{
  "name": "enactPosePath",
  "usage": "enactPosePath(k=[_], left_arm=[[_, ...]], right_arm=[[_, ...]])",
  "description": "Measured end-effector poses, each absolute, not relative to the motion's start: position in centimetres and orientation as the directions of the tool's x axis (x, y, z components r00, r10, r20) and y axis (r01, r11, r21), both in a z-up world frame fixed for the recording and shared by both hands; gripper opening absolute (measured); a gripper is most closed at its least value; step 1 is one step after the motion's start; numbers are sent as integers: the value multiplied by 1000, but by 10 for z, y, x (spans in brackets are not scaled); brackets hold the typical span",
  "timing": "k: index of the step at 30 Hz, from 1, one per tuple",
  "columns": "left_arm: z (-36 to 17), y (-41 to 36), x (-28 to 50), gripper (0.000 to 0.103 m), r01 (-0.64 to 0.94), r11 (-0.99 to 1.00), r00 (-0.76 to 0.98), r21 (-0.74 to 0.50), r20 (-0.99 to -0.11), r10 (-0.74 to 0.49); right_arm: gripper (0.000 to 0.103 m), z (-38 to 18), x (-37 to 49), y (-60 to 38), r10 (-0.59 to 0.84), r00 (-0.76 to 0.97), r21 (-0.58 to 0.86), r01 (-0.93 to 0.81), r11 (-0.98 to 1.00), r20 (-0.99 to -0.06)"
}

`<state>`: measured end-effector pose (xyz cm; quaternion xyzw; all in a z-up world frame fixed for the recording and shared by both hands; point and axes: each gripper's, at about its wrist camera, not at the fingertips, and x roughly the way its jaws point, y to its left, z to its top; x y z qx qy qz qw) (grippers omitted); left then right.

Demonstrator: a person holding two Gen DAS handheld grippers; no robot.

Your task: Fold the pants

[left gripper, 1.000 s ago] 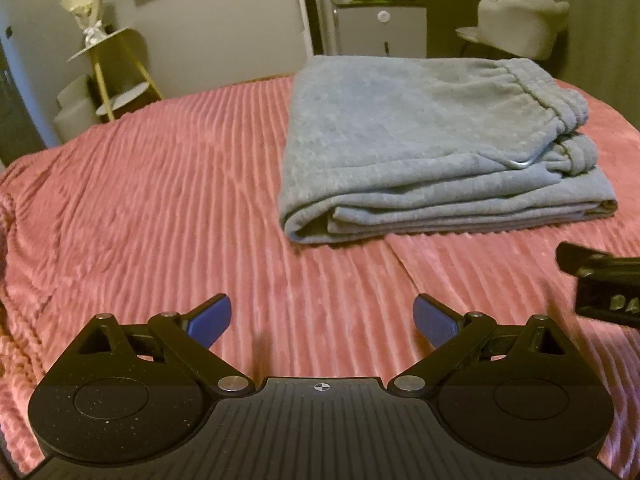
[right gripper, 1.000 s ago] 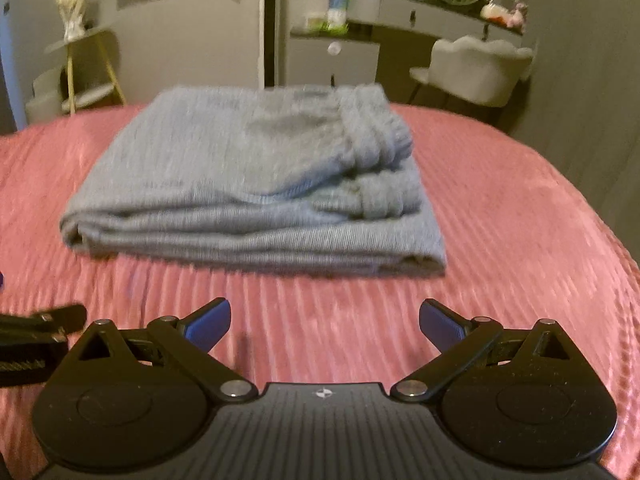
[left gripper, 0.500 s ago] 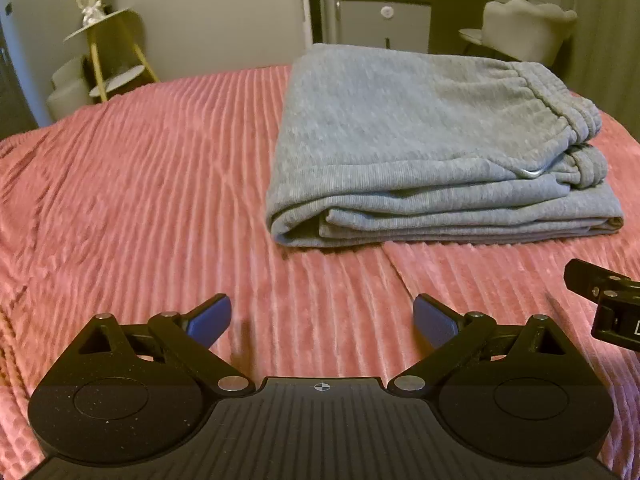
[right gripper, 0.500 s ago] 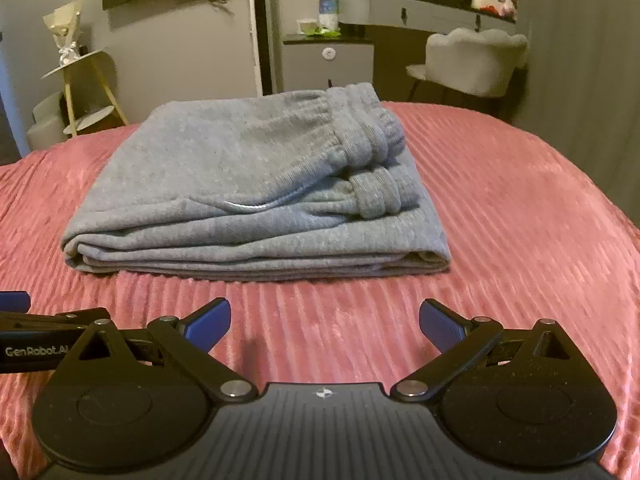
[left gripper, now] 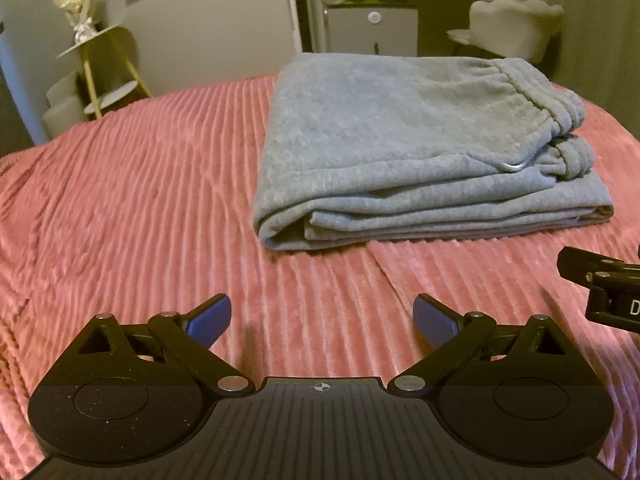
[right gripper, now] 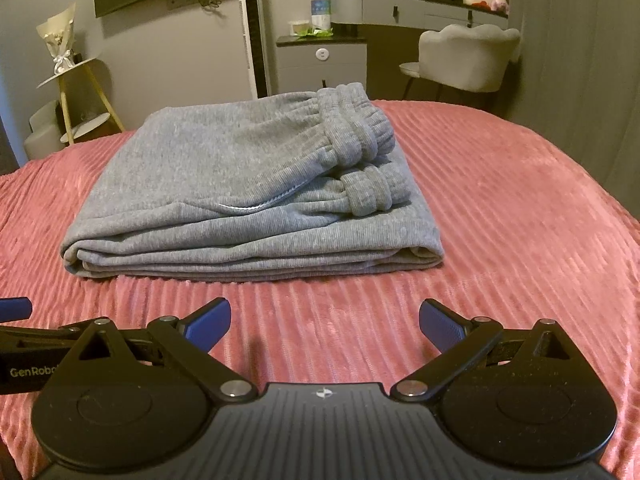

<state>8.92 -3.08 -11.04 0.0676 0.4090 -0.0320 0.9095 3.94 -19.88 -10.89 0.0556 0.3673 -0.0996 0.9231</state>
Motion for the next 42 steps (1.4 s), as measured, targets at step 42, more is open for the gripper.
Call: enactPosePath(k=[42], left_arm=[[-113, -30, 90, 100, 122, 987, 662, 105, -749, -3]], right_arm=[[100, -110, 40, -201, -143, 699, 38, 237, 971, -701]])
